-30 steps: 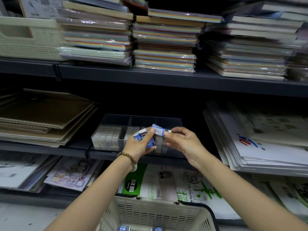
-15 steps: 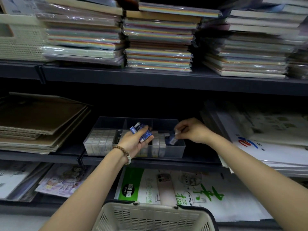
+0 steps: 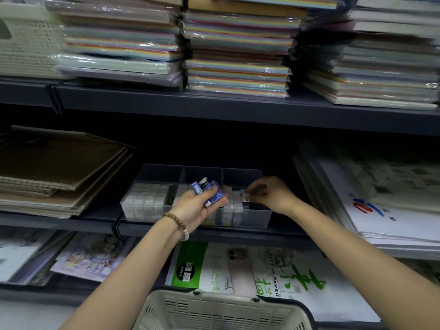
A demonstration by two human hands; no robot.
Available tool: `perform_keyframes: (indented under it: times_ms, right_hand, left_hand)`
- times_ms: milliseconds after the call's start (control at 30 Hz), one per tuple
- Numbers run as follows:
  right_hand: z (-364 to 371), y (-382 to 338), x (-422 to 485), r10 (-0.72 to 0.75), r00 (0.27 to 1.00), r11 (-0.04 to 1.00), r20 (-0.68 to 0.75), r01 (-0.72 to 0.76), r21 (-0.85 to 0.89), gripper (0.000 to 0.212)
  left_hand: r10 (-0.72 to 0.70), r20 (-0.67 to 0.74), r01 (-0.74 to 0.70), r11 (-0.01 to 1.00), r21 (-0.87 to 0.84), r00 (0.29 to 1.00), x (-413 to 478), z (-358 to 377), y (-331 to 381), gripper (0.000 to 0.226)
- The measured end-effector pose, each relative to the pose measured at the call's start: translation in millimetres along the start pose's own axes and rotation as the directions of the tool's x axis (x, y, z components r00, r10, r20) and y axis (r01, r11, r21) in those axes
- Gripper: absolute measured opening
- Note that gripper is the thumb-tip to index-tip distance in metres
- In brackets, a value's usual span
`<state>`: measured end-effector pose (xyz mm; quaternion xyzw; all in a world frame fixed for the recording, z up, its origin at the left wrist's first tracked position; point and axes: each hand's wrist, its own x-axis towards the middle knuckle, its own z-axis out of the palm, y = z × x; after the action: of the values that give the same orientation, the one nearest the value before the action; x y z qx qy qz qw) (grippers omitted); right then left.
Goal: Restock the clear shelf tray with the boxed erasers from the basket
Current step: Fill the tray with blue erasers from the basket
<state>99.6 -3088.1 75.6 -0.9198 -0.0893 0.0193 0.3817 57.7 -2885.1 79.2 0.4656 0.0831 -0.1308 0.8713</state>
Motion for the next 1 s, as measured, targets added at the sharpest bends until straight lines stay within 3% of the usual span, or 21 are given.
perform_keyframes:
  times_ms: [233, 333, 433, 600, 667, 767, 900, 1000]
  right_hand:
    - [-4.8, -6.0, -7.2, -0.014, 1.000, 1.000, -0.028, 0.015, 0.024, 0.016]
    - [-8.1, -21.0, -19.0, -0.046, 0.993, 0.981, -0.110, 0.065, 0.185, 0.015]
    - [2.1, -40.8, -38.4, -0.024, 1.000, 0.898, -0.016, 0.028, 0.439, 0.025]
    - [6.4, -55.3, -59.2, 0.002, 0.998, 0.852, 0.060, -0.033, 0.522, 0.021]
    - [6.0, -56.0, -63.0, 0.037, 0.997, 0.824, 0.075, -0.073, 0.562, 0.023]
    - [8.0, -57.7, -66.3, 0.071, 0.997, 0.768, 0.035, -0.077, 0.636, 0.028]
    - [-5.3, -60.3, -68.3, 0.136, 0.990, 0.636, -0.038, -0.058, 0.770, 0.019]
    - [-14.8, -55.8, -66.8, 0.115, 0.993, 0.726, -0.002, -0.083, 0.683, 0.021]
  left_hand:
    - [0.009, -0.021, -0.007, 0.997, 0.076, 1.000, -6.6, -1.0, -3.0, 0.020]
    - [0.016, -0.044, -0.011, 0.994, 0.108, 0.999, -10.5, 1.5, -4.3, 0.017]
    - [0.028, -0.047, -0.020, 0.985, 0.173, 0.999, -15.5, 7.8, -7.0, 0.025]
    - [0.071, -0.011, -0.062, 0.924, 0.378, 0.997, -26.7, 16.1, -11.0, 0.019]
    - [0.106, 0.017, -0.103, 0.899, 0.426, 0.994, -30.0, 16.9, -9.6, 0.033]
    - [0.166, -0.016, -0.145, 0.896, 0.421, 0.986, -32.7, 14.6, -6.1, 0.027]
    - [0.195, -0.094, -0.136, 0.892, 0.431, 0.976, -35.3, 9.6, -1.0, 0.022]
    - [0.174, -0.084, -0.110, 0.861, 0.496, 0.981, -35.4, 4.5, -0.3, 0.025]
